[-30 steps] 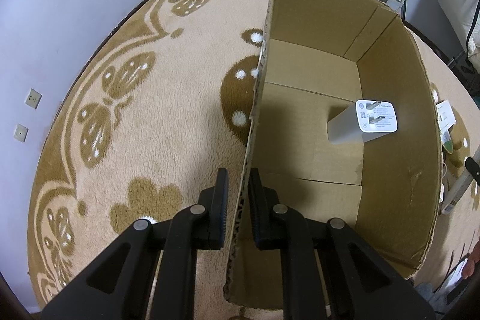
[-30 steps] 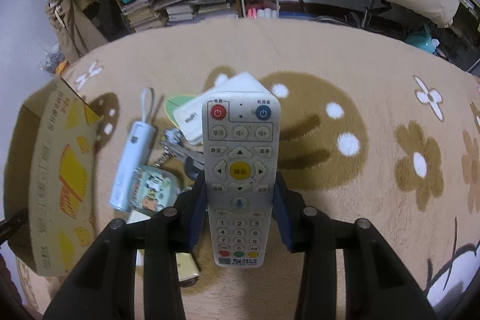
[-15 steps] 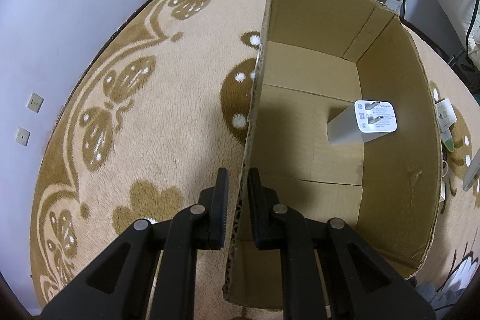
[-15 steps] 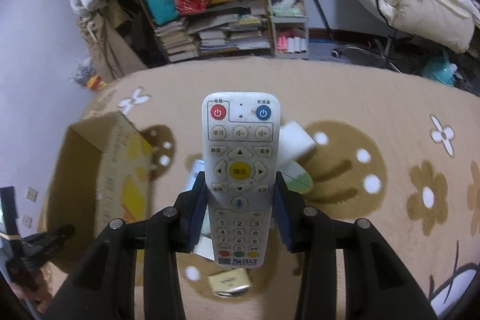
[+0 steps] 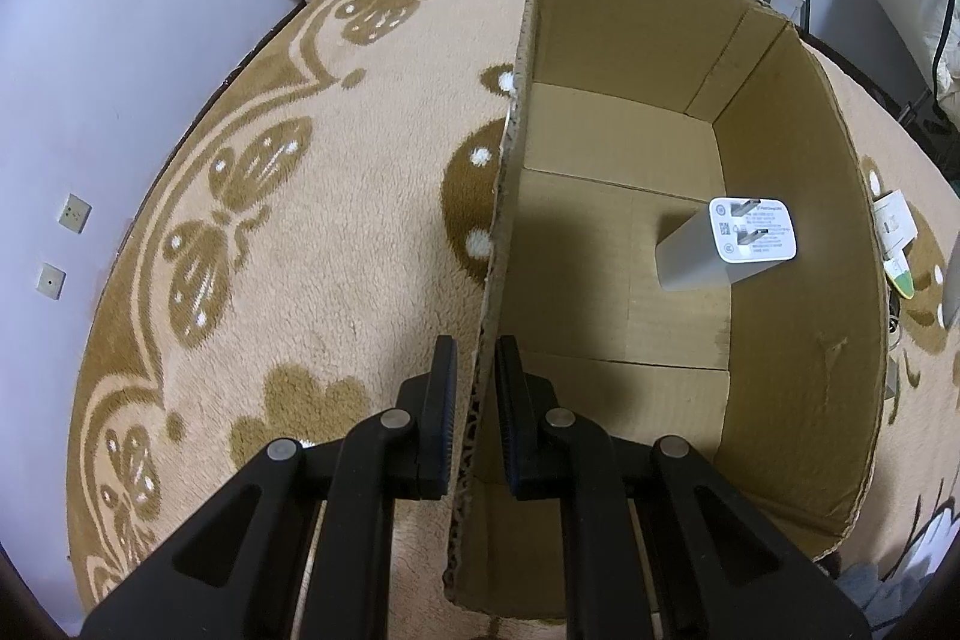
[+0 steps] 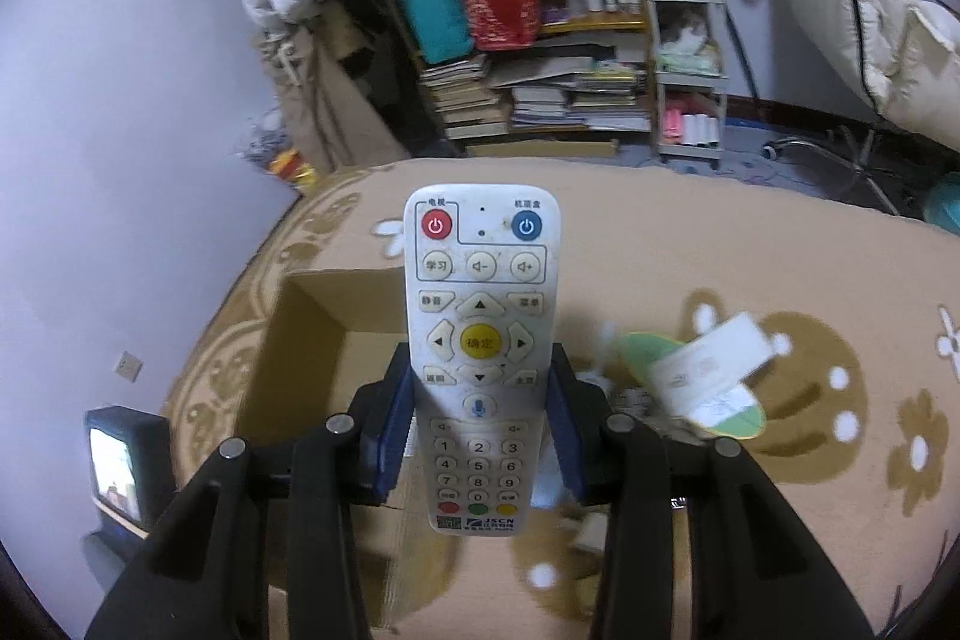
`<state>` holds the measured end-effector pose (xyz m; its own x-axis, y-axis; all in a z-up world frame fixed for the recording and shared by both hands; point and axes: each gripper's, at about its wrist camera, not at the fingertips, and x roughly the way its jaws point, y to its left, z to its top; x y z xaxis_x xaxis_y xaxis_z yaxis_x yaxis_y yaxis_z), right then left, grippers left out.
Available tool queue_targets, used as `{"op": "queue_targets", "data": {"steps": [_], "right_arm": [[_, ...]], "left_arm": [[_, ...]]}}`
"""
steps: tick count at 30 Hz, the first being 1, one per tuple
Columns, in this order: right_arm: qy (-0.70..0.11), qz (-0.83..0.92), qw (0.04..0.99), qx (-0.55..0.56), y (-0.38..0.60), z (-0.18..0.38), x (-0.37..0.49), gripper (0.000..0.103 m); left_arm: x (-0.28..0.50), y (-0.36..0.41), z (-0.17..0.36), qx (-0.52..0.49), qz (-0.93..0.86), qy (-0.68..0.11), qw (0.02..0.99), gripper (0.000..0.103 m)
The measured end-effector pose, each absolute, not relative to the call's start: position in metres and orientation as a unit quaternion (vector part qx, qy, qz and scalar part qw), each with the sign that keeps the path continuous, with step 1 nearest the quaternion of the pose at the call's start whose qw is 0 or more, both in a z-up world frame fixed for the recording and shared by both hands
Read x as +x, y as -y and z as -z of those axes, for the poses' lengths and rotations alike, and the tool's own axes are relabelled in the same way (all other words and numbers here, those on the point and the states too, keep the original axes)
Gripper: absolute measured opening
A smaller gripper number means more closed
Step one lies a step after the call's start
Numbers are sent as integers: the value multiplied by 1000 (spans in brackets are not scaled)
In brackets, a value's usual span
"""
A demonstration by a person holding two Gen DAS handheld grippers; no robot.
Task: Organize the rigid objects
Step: 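Lift the remote with the right gripper and carry it over the box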
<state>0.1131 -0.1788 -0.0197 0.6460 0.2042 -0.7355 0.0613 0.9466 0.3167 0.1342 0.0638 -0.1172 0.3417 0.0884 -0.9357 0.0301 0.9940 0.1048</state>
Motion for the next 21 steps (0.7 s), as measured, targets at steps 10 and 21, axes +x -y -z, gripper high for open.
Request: {"op": "queue_targets", "data": {"steps": [10,21], "right_arm": [[-427,-98,885,158,126,21,122,44],[-471,-106,866,131,101,44,142,44]], "left_arm": [[134,-65,116,48,-16,-574,818,12],[134,-65,117,48,-15,-573,818,12]]}}
